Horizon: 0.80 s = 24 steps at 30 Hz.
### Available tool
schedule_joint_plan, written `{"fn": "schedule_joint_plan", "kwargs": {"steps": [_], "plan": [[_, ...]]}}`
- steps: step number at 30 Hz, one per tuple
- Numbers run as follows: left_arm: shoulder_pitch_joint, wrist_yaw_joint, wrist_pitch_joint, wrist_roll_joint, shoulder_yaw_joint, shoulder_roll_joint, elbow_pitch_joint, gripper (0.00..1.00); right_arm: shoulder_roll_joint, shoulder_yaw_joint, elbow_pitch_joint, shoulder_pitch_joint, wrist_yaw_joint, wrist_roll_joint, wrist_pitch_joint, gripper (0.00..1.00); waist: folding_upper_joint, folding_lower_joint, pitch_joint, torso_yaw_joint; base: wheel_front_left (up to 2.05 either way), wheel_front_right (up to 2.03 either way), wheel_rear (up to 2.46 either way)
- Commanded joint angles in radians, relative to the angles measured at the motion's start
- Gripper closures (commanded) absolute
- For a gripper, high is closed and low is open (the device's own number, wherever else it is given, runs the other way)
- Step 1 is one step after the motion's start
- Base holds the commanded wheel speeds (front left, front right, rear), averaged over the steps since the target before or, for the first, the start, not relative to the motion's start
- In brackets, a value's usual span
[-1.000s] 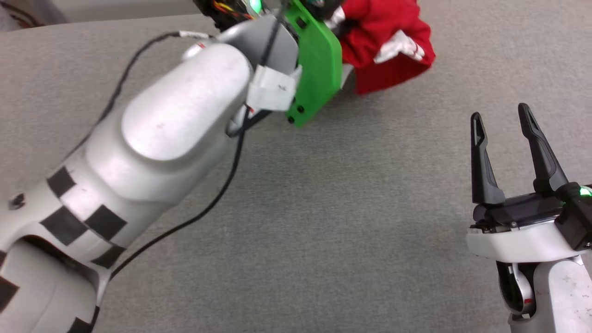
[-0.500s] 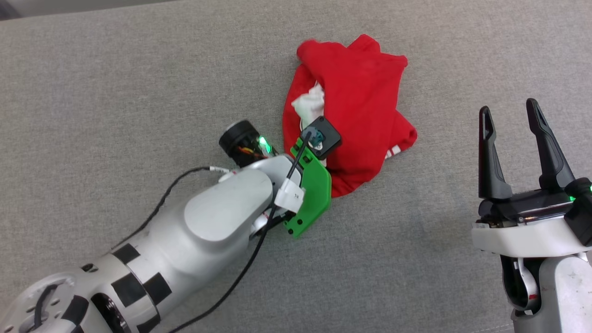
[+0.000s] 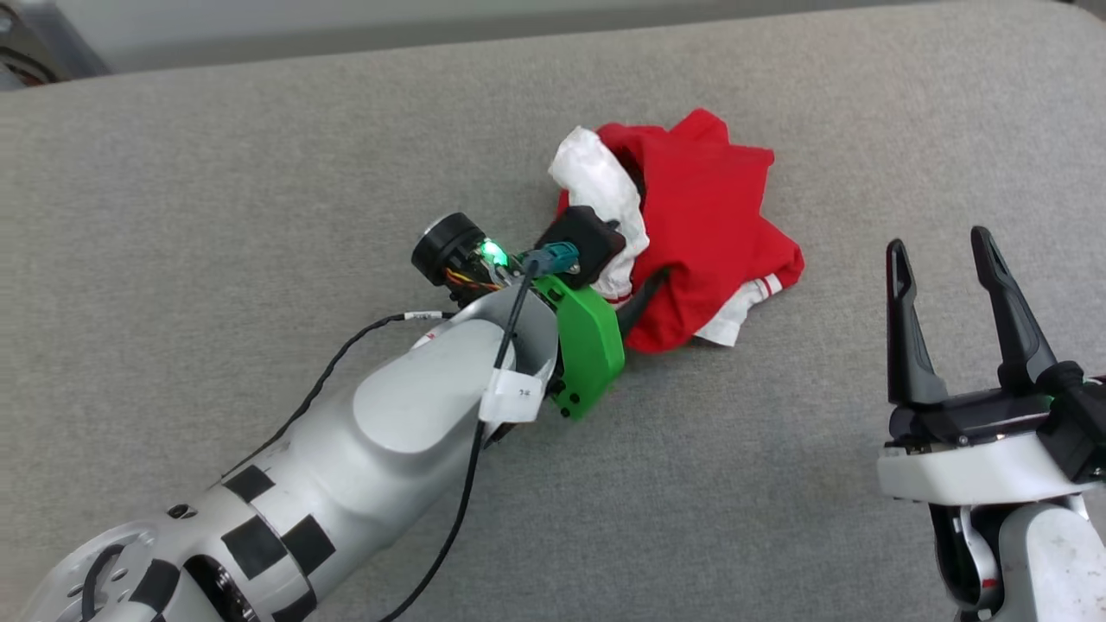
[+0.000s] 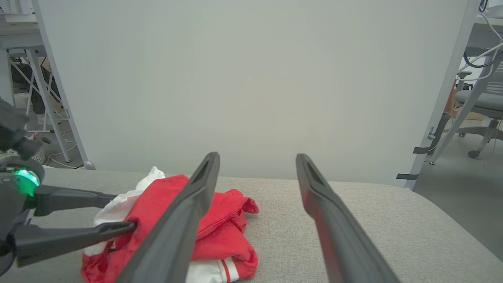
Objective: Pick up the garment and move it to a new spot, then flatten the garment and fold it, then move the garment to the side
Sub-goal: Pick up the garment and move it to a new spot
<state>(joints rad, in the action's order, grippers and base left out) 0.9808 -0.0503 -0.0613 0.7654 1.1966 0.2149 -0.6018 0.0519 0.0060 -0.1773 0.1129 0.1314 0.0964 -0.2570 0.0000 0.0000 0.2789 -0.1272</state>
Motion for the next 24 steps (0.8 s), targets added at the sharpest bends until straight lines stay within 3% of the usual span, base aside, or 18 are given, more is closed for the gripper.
{"fn": "schedule_joint_plan", "kwargs": {"steps": [1,6,13,18,24], "plan": [[-0.028,0.019,-0.031,-0.011,-0.016,0.007,0.008,0.0,-0.002,-0.001,0.004,-0.017,-0.001,-0.005,-0.005,0.0,0.0,0.0,-0.058,0.041,0.0,0.0,0.0],[-0.083,0.104,-0.139,-0.007,-0.073,0.056,0.059,0.0,-0.002,-0.001,0.007,-0.05,-0.001,-0.018,-0.005,0.0,0.0,0.0,-0.12,0.076,0.0,0.0,0.0],[-0.203,0.234,-0.197,-0.011,-0.19,0.149,0.165,0.0,-0.002,-0.009,0.005,-0.084,-0.001,-0.031,-0.005,0.0,0.0,0.0,-0.174,0.12,0.0,0.0,0.0],[-0.345,0.332,-0.2,-0.086,-0.36,0.205,0.306,0.0,-0.002,-0.012,0.011,-0.104,-0.001,-0.034,-0.005,0.0,0.0,0.0,-0.196,0.142,0.0,0.0,0.0],[-0.559,0.382,-0.2,-0.198,-0.563,0.222,0.431,0.0,-0.001,-0.014,0.054,-0.12,-0.001,-0.027,-0.005,0.0,0.0,0.0,-0.216,0.151,0.0,0.0,0.0]]}}
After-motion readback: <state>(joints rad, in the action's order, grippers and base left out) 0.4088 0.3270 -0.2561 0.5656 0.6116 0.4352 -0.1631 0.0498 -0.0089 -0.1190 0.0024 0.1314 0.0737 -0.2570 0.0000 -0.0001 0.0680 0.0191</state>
